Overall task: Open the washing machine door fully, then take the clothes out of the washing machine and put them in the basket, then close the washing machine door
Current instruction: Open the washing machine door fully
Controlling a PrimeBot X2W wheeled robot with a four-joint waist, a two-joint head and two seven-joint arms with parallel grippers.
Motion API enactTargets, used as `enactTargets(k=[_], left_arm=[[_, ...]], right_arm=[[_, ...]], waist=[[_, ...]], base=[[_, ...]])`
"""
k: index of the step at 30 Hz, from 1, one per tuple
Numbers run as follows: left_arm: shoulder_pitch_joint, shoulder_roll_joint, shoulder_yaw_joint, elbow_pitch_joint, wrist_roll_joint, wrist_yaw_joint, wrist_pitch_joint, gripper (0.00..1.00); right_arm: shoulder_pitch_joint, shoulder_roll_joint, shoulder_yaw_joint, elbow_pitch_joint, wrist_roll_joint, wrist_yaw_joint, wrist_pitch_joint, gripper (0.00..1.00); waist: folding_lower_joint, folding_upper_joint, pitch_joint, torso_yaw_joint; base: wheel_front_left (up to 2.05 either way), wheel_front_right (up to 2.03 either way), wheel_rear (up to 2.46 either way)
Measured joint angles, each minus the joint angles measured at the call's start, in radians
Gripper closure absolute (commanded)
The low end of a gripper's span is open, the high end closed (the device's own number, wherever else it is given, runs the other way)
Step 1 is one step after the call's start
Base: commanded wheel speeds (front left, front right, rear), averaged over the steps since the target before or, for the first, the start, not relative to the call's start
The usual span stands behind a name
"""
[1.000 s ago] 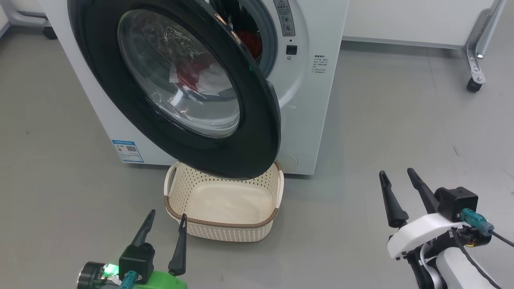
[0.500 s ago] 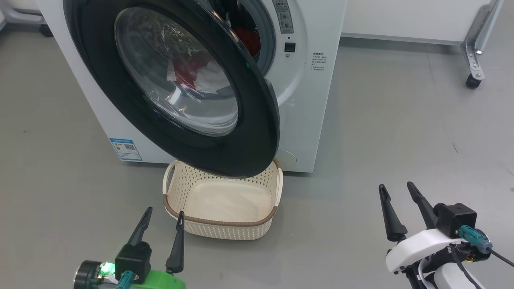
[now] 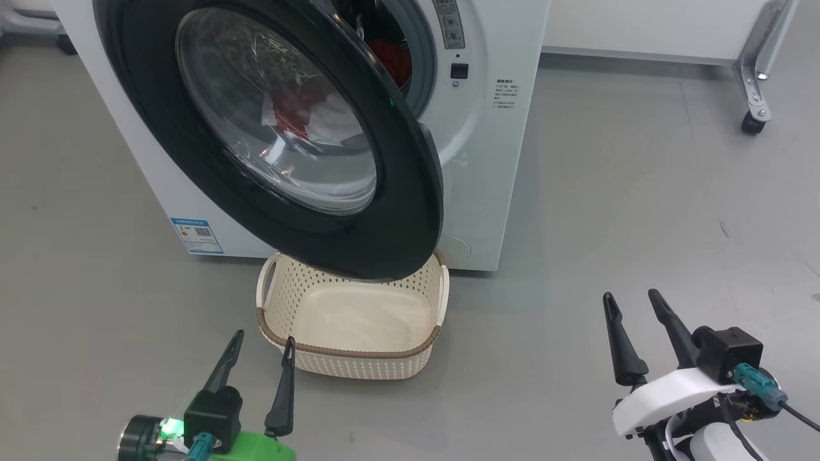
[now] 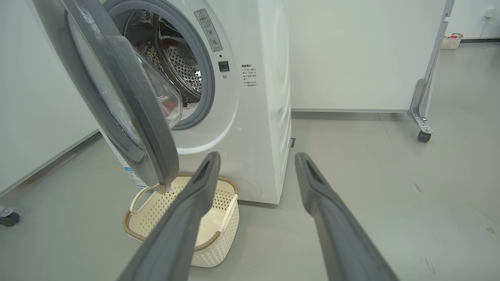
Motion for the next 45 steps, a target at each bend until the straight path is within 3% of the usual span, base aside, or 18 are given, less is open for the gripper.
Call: enactTargets(k=[28,38,45], left_arm=[[0.001,-0.004,0.007,0.000,0.019,-0.016,0.000,0.00],[0.000,-0.008,0.004,-0.013,0.026,-0.022,0.000,0.00],[-0.010,-0.014,-0.008,-0.022,0.027,-0.026,0.000,0.00]], right_arm=[[0.020,-0.005,-0.008,-0.040,-0.008,-0.018,-0.001,0.00],[-0.002,-0.041,-0.017,-0.075,-0.026,-0.017,0.003,0.00],[-0.077,-0.057,-0.037,-0.105,-0.014,0.002,0.031,0.00]], waist=[[0.0000,0.0000,0.016,0.000],[0.0000,0.0000,0.052,0.005],[0.0000,0.0000,0.097,0.015]], base=[[0.00,0.00,0.00],[0.00,0.00,0.00],[0.00,0.00,0.00]])
